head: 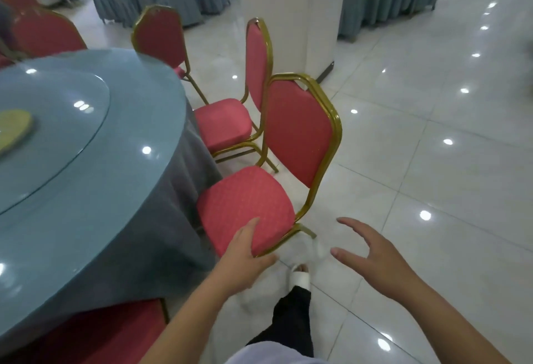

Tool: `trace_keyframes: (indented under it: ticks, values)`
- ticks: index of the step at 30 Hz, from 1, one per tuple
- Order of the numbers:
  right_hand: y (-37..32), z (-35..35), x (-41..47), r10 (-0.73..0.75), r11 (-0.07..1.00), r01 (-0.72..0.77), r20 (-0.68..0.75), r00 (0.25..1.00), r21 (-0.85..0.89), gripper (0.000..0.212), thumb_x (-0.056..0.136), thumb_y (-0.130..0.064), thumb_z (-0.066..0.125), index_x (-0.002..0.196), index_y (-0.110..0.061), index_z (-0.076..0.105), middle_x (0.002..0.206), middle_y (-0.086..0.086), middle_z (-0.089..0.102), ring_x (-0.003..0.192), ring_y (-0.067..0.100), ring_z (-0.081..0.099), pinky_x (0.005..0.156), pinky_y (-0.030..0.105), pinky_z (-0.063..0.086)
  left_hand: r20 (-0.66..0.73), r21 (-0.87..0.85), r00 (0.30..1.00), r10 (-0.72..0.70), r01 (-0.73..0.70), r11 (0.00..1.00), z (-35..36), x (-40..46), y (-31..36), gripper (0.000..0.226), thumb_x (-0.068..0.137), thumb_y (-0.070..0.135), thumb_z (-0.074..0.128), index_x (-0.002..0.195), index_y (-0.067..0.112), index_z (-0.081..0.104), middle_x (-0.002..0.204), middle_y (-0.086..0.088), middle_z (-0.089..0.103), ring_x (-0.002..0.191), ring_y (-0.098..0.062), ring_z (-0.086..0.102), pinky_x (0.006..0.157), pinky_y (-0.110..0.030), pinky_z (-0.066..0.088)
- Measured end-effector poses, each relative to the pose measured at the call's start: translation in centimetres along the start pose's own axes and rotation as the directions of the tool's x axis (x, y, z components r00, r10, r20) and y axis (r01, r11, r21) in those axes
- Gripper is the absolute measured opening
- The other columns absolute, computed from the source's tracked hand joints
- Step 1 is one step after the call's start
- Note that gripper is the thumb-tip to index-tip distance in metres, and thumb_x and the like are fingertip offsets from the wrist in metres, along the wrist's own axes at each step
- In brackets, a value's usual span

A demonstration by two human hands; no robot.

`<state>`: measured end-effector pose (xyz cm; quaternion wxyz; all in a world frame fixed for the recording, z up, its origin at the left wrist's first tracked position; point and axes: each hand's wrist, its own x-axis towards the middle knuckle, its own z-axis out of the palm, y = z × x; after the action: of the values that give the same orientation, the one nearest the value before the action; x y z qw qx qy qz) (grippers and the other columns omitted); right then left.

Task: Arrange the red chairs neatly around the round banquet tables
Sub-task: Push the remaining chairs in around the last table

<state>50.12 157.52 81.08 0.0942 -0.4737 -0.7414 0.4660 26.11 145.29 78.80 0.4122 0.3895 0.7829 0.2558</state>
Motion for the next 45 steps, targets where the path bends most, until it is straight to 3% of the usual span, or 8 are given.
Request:
trace_keyframes:
  ticks: [8,13,22,28,34,40,43,45]
  values:
    - [-3.3,-10.7,14.3,0.075,0.992,-0.080,-0.054,0.996,-0.102,0.061,0.084,-0.052,0.068,0.140,-0.043,0.043,0.144,-0.022,0.040,0.129,-0.001,0.036,0.103,0.026,0.032,-0.055,-0.178,0.998,0.019,-0.029,0.984,-1.1,20.3,11.4,0.099,0.075,0.054,0.077,0.153,0.035,0.019,0.159,0.003,0.024,0.144,-0.021,0.029,0.114,-0.051,0.036]
    - [-5.6,-15.1,22.1,0.033,0.992,-0.044,-0.090,0.995,-0.120,0.056,0.087,-0.048,0.067,0.139,-0.042,0.046,0.139,-0.022,0.042,0.130,0.001,0.037,0.102,0.028,0.033,-0.061,-0.168,0.998,-0.015,0.004,0.986,0.0,29.3,17.8,0.117,0.072,0.057,0.079,0.157,0.030,0.004,0.165,0.004,0.005,0.150,-0.024,0.014,0.118,-0.051,0.028]
    - [-7.8,-17.8,38.0,-0.187,0.960,0.221,0.194,0.963,-0.174,0.053,0.089,-0.043,0.067,0.138,-0.040,0.046,0.139,-0.024,0.042,0.127,-0.004,0.038,0.112,0.029,0.035,-0.208,-0.247,0.964,-0.164,0.110,0.963,5.1,38.2,22.7,0.119,0.081,0.039,0.077,0.155,0.030,-0.016,0.165,0.004,-0.010,0.151,-0.024,0.003,0.121,-0.047,0.018]
    - [-10.9,-18.6,48.7,-0.345,0.832,0.496,0.468,0.814,-0.248,0.055,0.091,-0.047,0.063,0.142,-0.035,0.047,0.151,-0.010,0.038,0.140,0.014,0.033,0.116,0.044,0.031,-0.350,-0.388,0.872,-0.342,0.197,0.900,6.9,40.1,24.6,0.119,0.078,0.020,0.076,0.153,0.039,-0.015,0.163,0.014,-0.001,0.151,-0.018,0.010,0.120,-0.042,0.026]
    - [-12.8,-15.8,57.6,-0.456,0.476,0.827,0.721,0.522,-0.298,0.057,0.085,-0.062,0.049,0.138,-0.043,0.048,0.159,-0.005,0.028,0.148,0.022,0.020,0.117,0.055,0.021,-0.302,-0.496,0.812,-0.500,0.314,0.809,6.9,40.1,26.2,0.122,0.075,0.010,0.072,0.144,0.062,-0.014,0.156,0.029,0.008,0.144,-0.026,0.030,0.104,-0.056,0.046]
    - [-13.3,-14.3,58.7,-0.390,0.385,0.885,0.824,0.412,-0.261,0.037,0.081,-0.060,0.047,0.105,-0.039,0.066,0.145,-0.012,0.044,0.142,0.013,0.023,0.110,0.054,0.019,-0.245,-0.495,0.813,-0.529,0.364,0.789,6.4,37.5,26.1,0.122,0.074,0.009,0.074,0.141,0.068,-0.009,0.157,0.016,0.018,0.132,-0.033,0.044,0.091,-0.047,0.056]
    - [-12.7,-13.7,56.3,-0.381,0.255,0.925,0.850,0.364,-0.282,0.038,0.090,-0.066,0.041,0.106,-0.041,0.064,0.130,-0.015,0.049,0.137,0.011,0.029,0.109,0.055,0.017,-0.213,-0.455,0.821,-0.529,0.396,0.797,6.3,33.9,24.9,0.120,0.075,0.005,0.072,0.142,0.068,-0.004,0.146,0.001,0.034,0.109,-0.030,0.058,0.065,-0.032,0.059]
    - [-12.4,-13.2,53.9,-0.370,0.205,0.942,0.870,0.326,-0.266,0.044,0.090,-0.071,0.033,0.110,-0.043,0.061,0.125,-0.016,0.047,0.133,0.011,0.032,0.108,0.056,0.016,-0.232,-0.422,0.821,-0.521,0.398,0.815,6.2,30.7,23.6,0.120,0.073,0.005,0.075,0.140,0.072,0.001,0.139,0.005,0.043,0.106,-0.024,0.058,0.073,-0.039,0.061]
